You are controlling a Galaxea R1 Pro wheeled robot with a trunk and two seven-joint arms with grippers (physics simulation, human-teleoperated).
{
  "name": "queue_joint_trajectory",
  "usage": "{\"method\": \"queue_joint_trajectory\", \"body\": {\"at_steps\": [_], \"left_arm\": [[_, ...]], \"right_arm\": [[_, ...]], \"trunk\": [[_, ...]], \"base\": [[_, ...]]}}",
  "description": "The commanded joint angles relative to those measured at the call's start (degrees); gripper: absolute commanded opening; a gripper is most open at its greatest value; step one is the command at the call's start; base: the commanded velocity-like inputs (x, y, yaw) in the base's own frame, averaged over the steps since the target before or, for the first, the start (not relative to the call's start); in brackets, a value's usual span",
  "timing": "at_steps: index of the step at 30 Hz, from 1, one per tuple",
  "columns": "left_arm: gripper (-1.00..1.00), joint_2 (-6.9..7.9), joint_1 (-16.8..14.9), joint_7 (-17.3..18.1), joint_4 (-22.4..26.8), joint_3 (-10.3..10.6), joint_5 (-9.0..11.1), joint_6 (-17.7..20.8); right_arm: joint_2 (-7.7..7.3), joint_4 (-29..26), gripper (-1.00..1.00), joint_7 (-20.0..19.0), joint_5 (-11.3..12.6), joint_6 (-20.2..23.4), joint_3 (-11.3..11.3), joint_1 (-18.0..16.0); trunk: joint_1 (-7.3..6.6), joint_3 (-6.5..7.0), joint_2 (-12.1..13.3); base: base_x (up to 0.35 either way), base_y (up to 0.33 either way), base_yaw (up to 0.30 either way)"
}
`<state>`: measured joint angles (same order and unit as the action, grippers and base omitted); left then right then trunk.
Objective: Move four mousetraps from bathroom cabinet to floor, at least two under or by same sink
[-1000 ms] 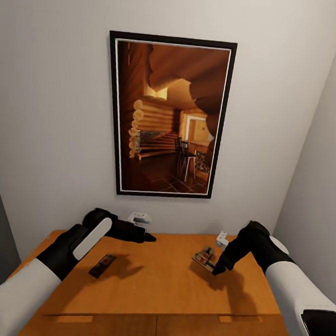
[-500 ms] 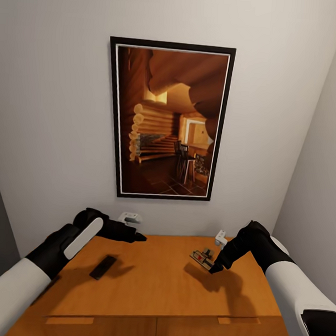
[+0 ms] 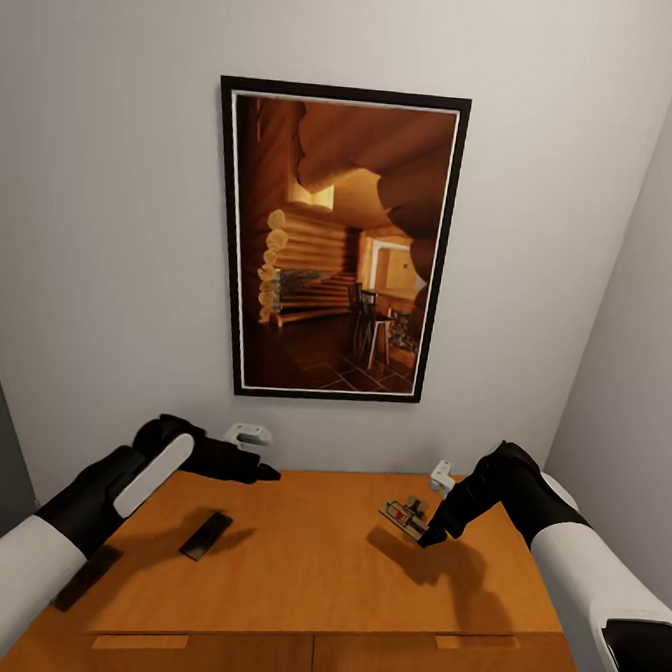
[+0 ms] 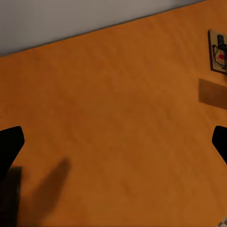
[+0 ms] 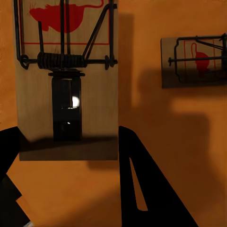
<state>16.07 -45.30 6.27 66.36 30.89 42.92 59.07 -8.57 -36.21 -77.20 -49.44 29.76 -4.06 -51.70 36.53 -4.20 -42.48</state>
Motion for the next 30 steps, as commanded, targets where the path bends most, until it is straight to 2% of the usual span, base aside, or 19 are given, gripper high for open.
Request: {"method": "queue_joint_trajectory", "body": {"at_steps": [1, 6, 14, 22, 30], "left_arm": [[1.0, 0.13, -0.05, 0.59, 0.15, 0.07, -0.58, 0.08], [1.0, 0.54, 0.08, 0.59, 0.72, 0.0, -0.56, 0.08], [1.0, 1.43, 0.19, 0.57, 0.87, -0.21, -0.64, 0.08], [1.0, 1.52, 0.21, 0.47, 0.88, -0.22, -0.92, 0.01], [1.0, 2.32, 0.25, 0.42, 0.81, -0.47, -0.92, 0.0]], "right_arm": [[-0.04, -0.09, -1.0, -0.17, -0.04, 0.74, -0.22, -0.05], [-0.04, -0.09, -1.0, -0.15, -0.04, 0.74, -0.22, -0.06], [-0.04, -0.09, -1.0, -0.14, -0.04, 0.74, -0.16, -0.06], [-0.04, -0.09, -1.0, -0.14, -0.04, 0.74, -0.16, -0.05], [-0.02, -0.09, -1.0, -0.14, -0.04, 0.74, -0.16, -0.06]], "trunk": [[0.02, -0.11, -0.09], [0.02, -0.11, -0.09], [0.02, -0.11, -0.09], [0.02, -0.11, -0.09], [0.02, -0.11, -0.09]], "base": [[0.0, 0.0, 0.0], [-0.023, 0.0, 0.0], [-0.21, 0.0, 0.0], [-0.04, 0.003, 0.0], [-0.046, 0.021, 0.0]]}}
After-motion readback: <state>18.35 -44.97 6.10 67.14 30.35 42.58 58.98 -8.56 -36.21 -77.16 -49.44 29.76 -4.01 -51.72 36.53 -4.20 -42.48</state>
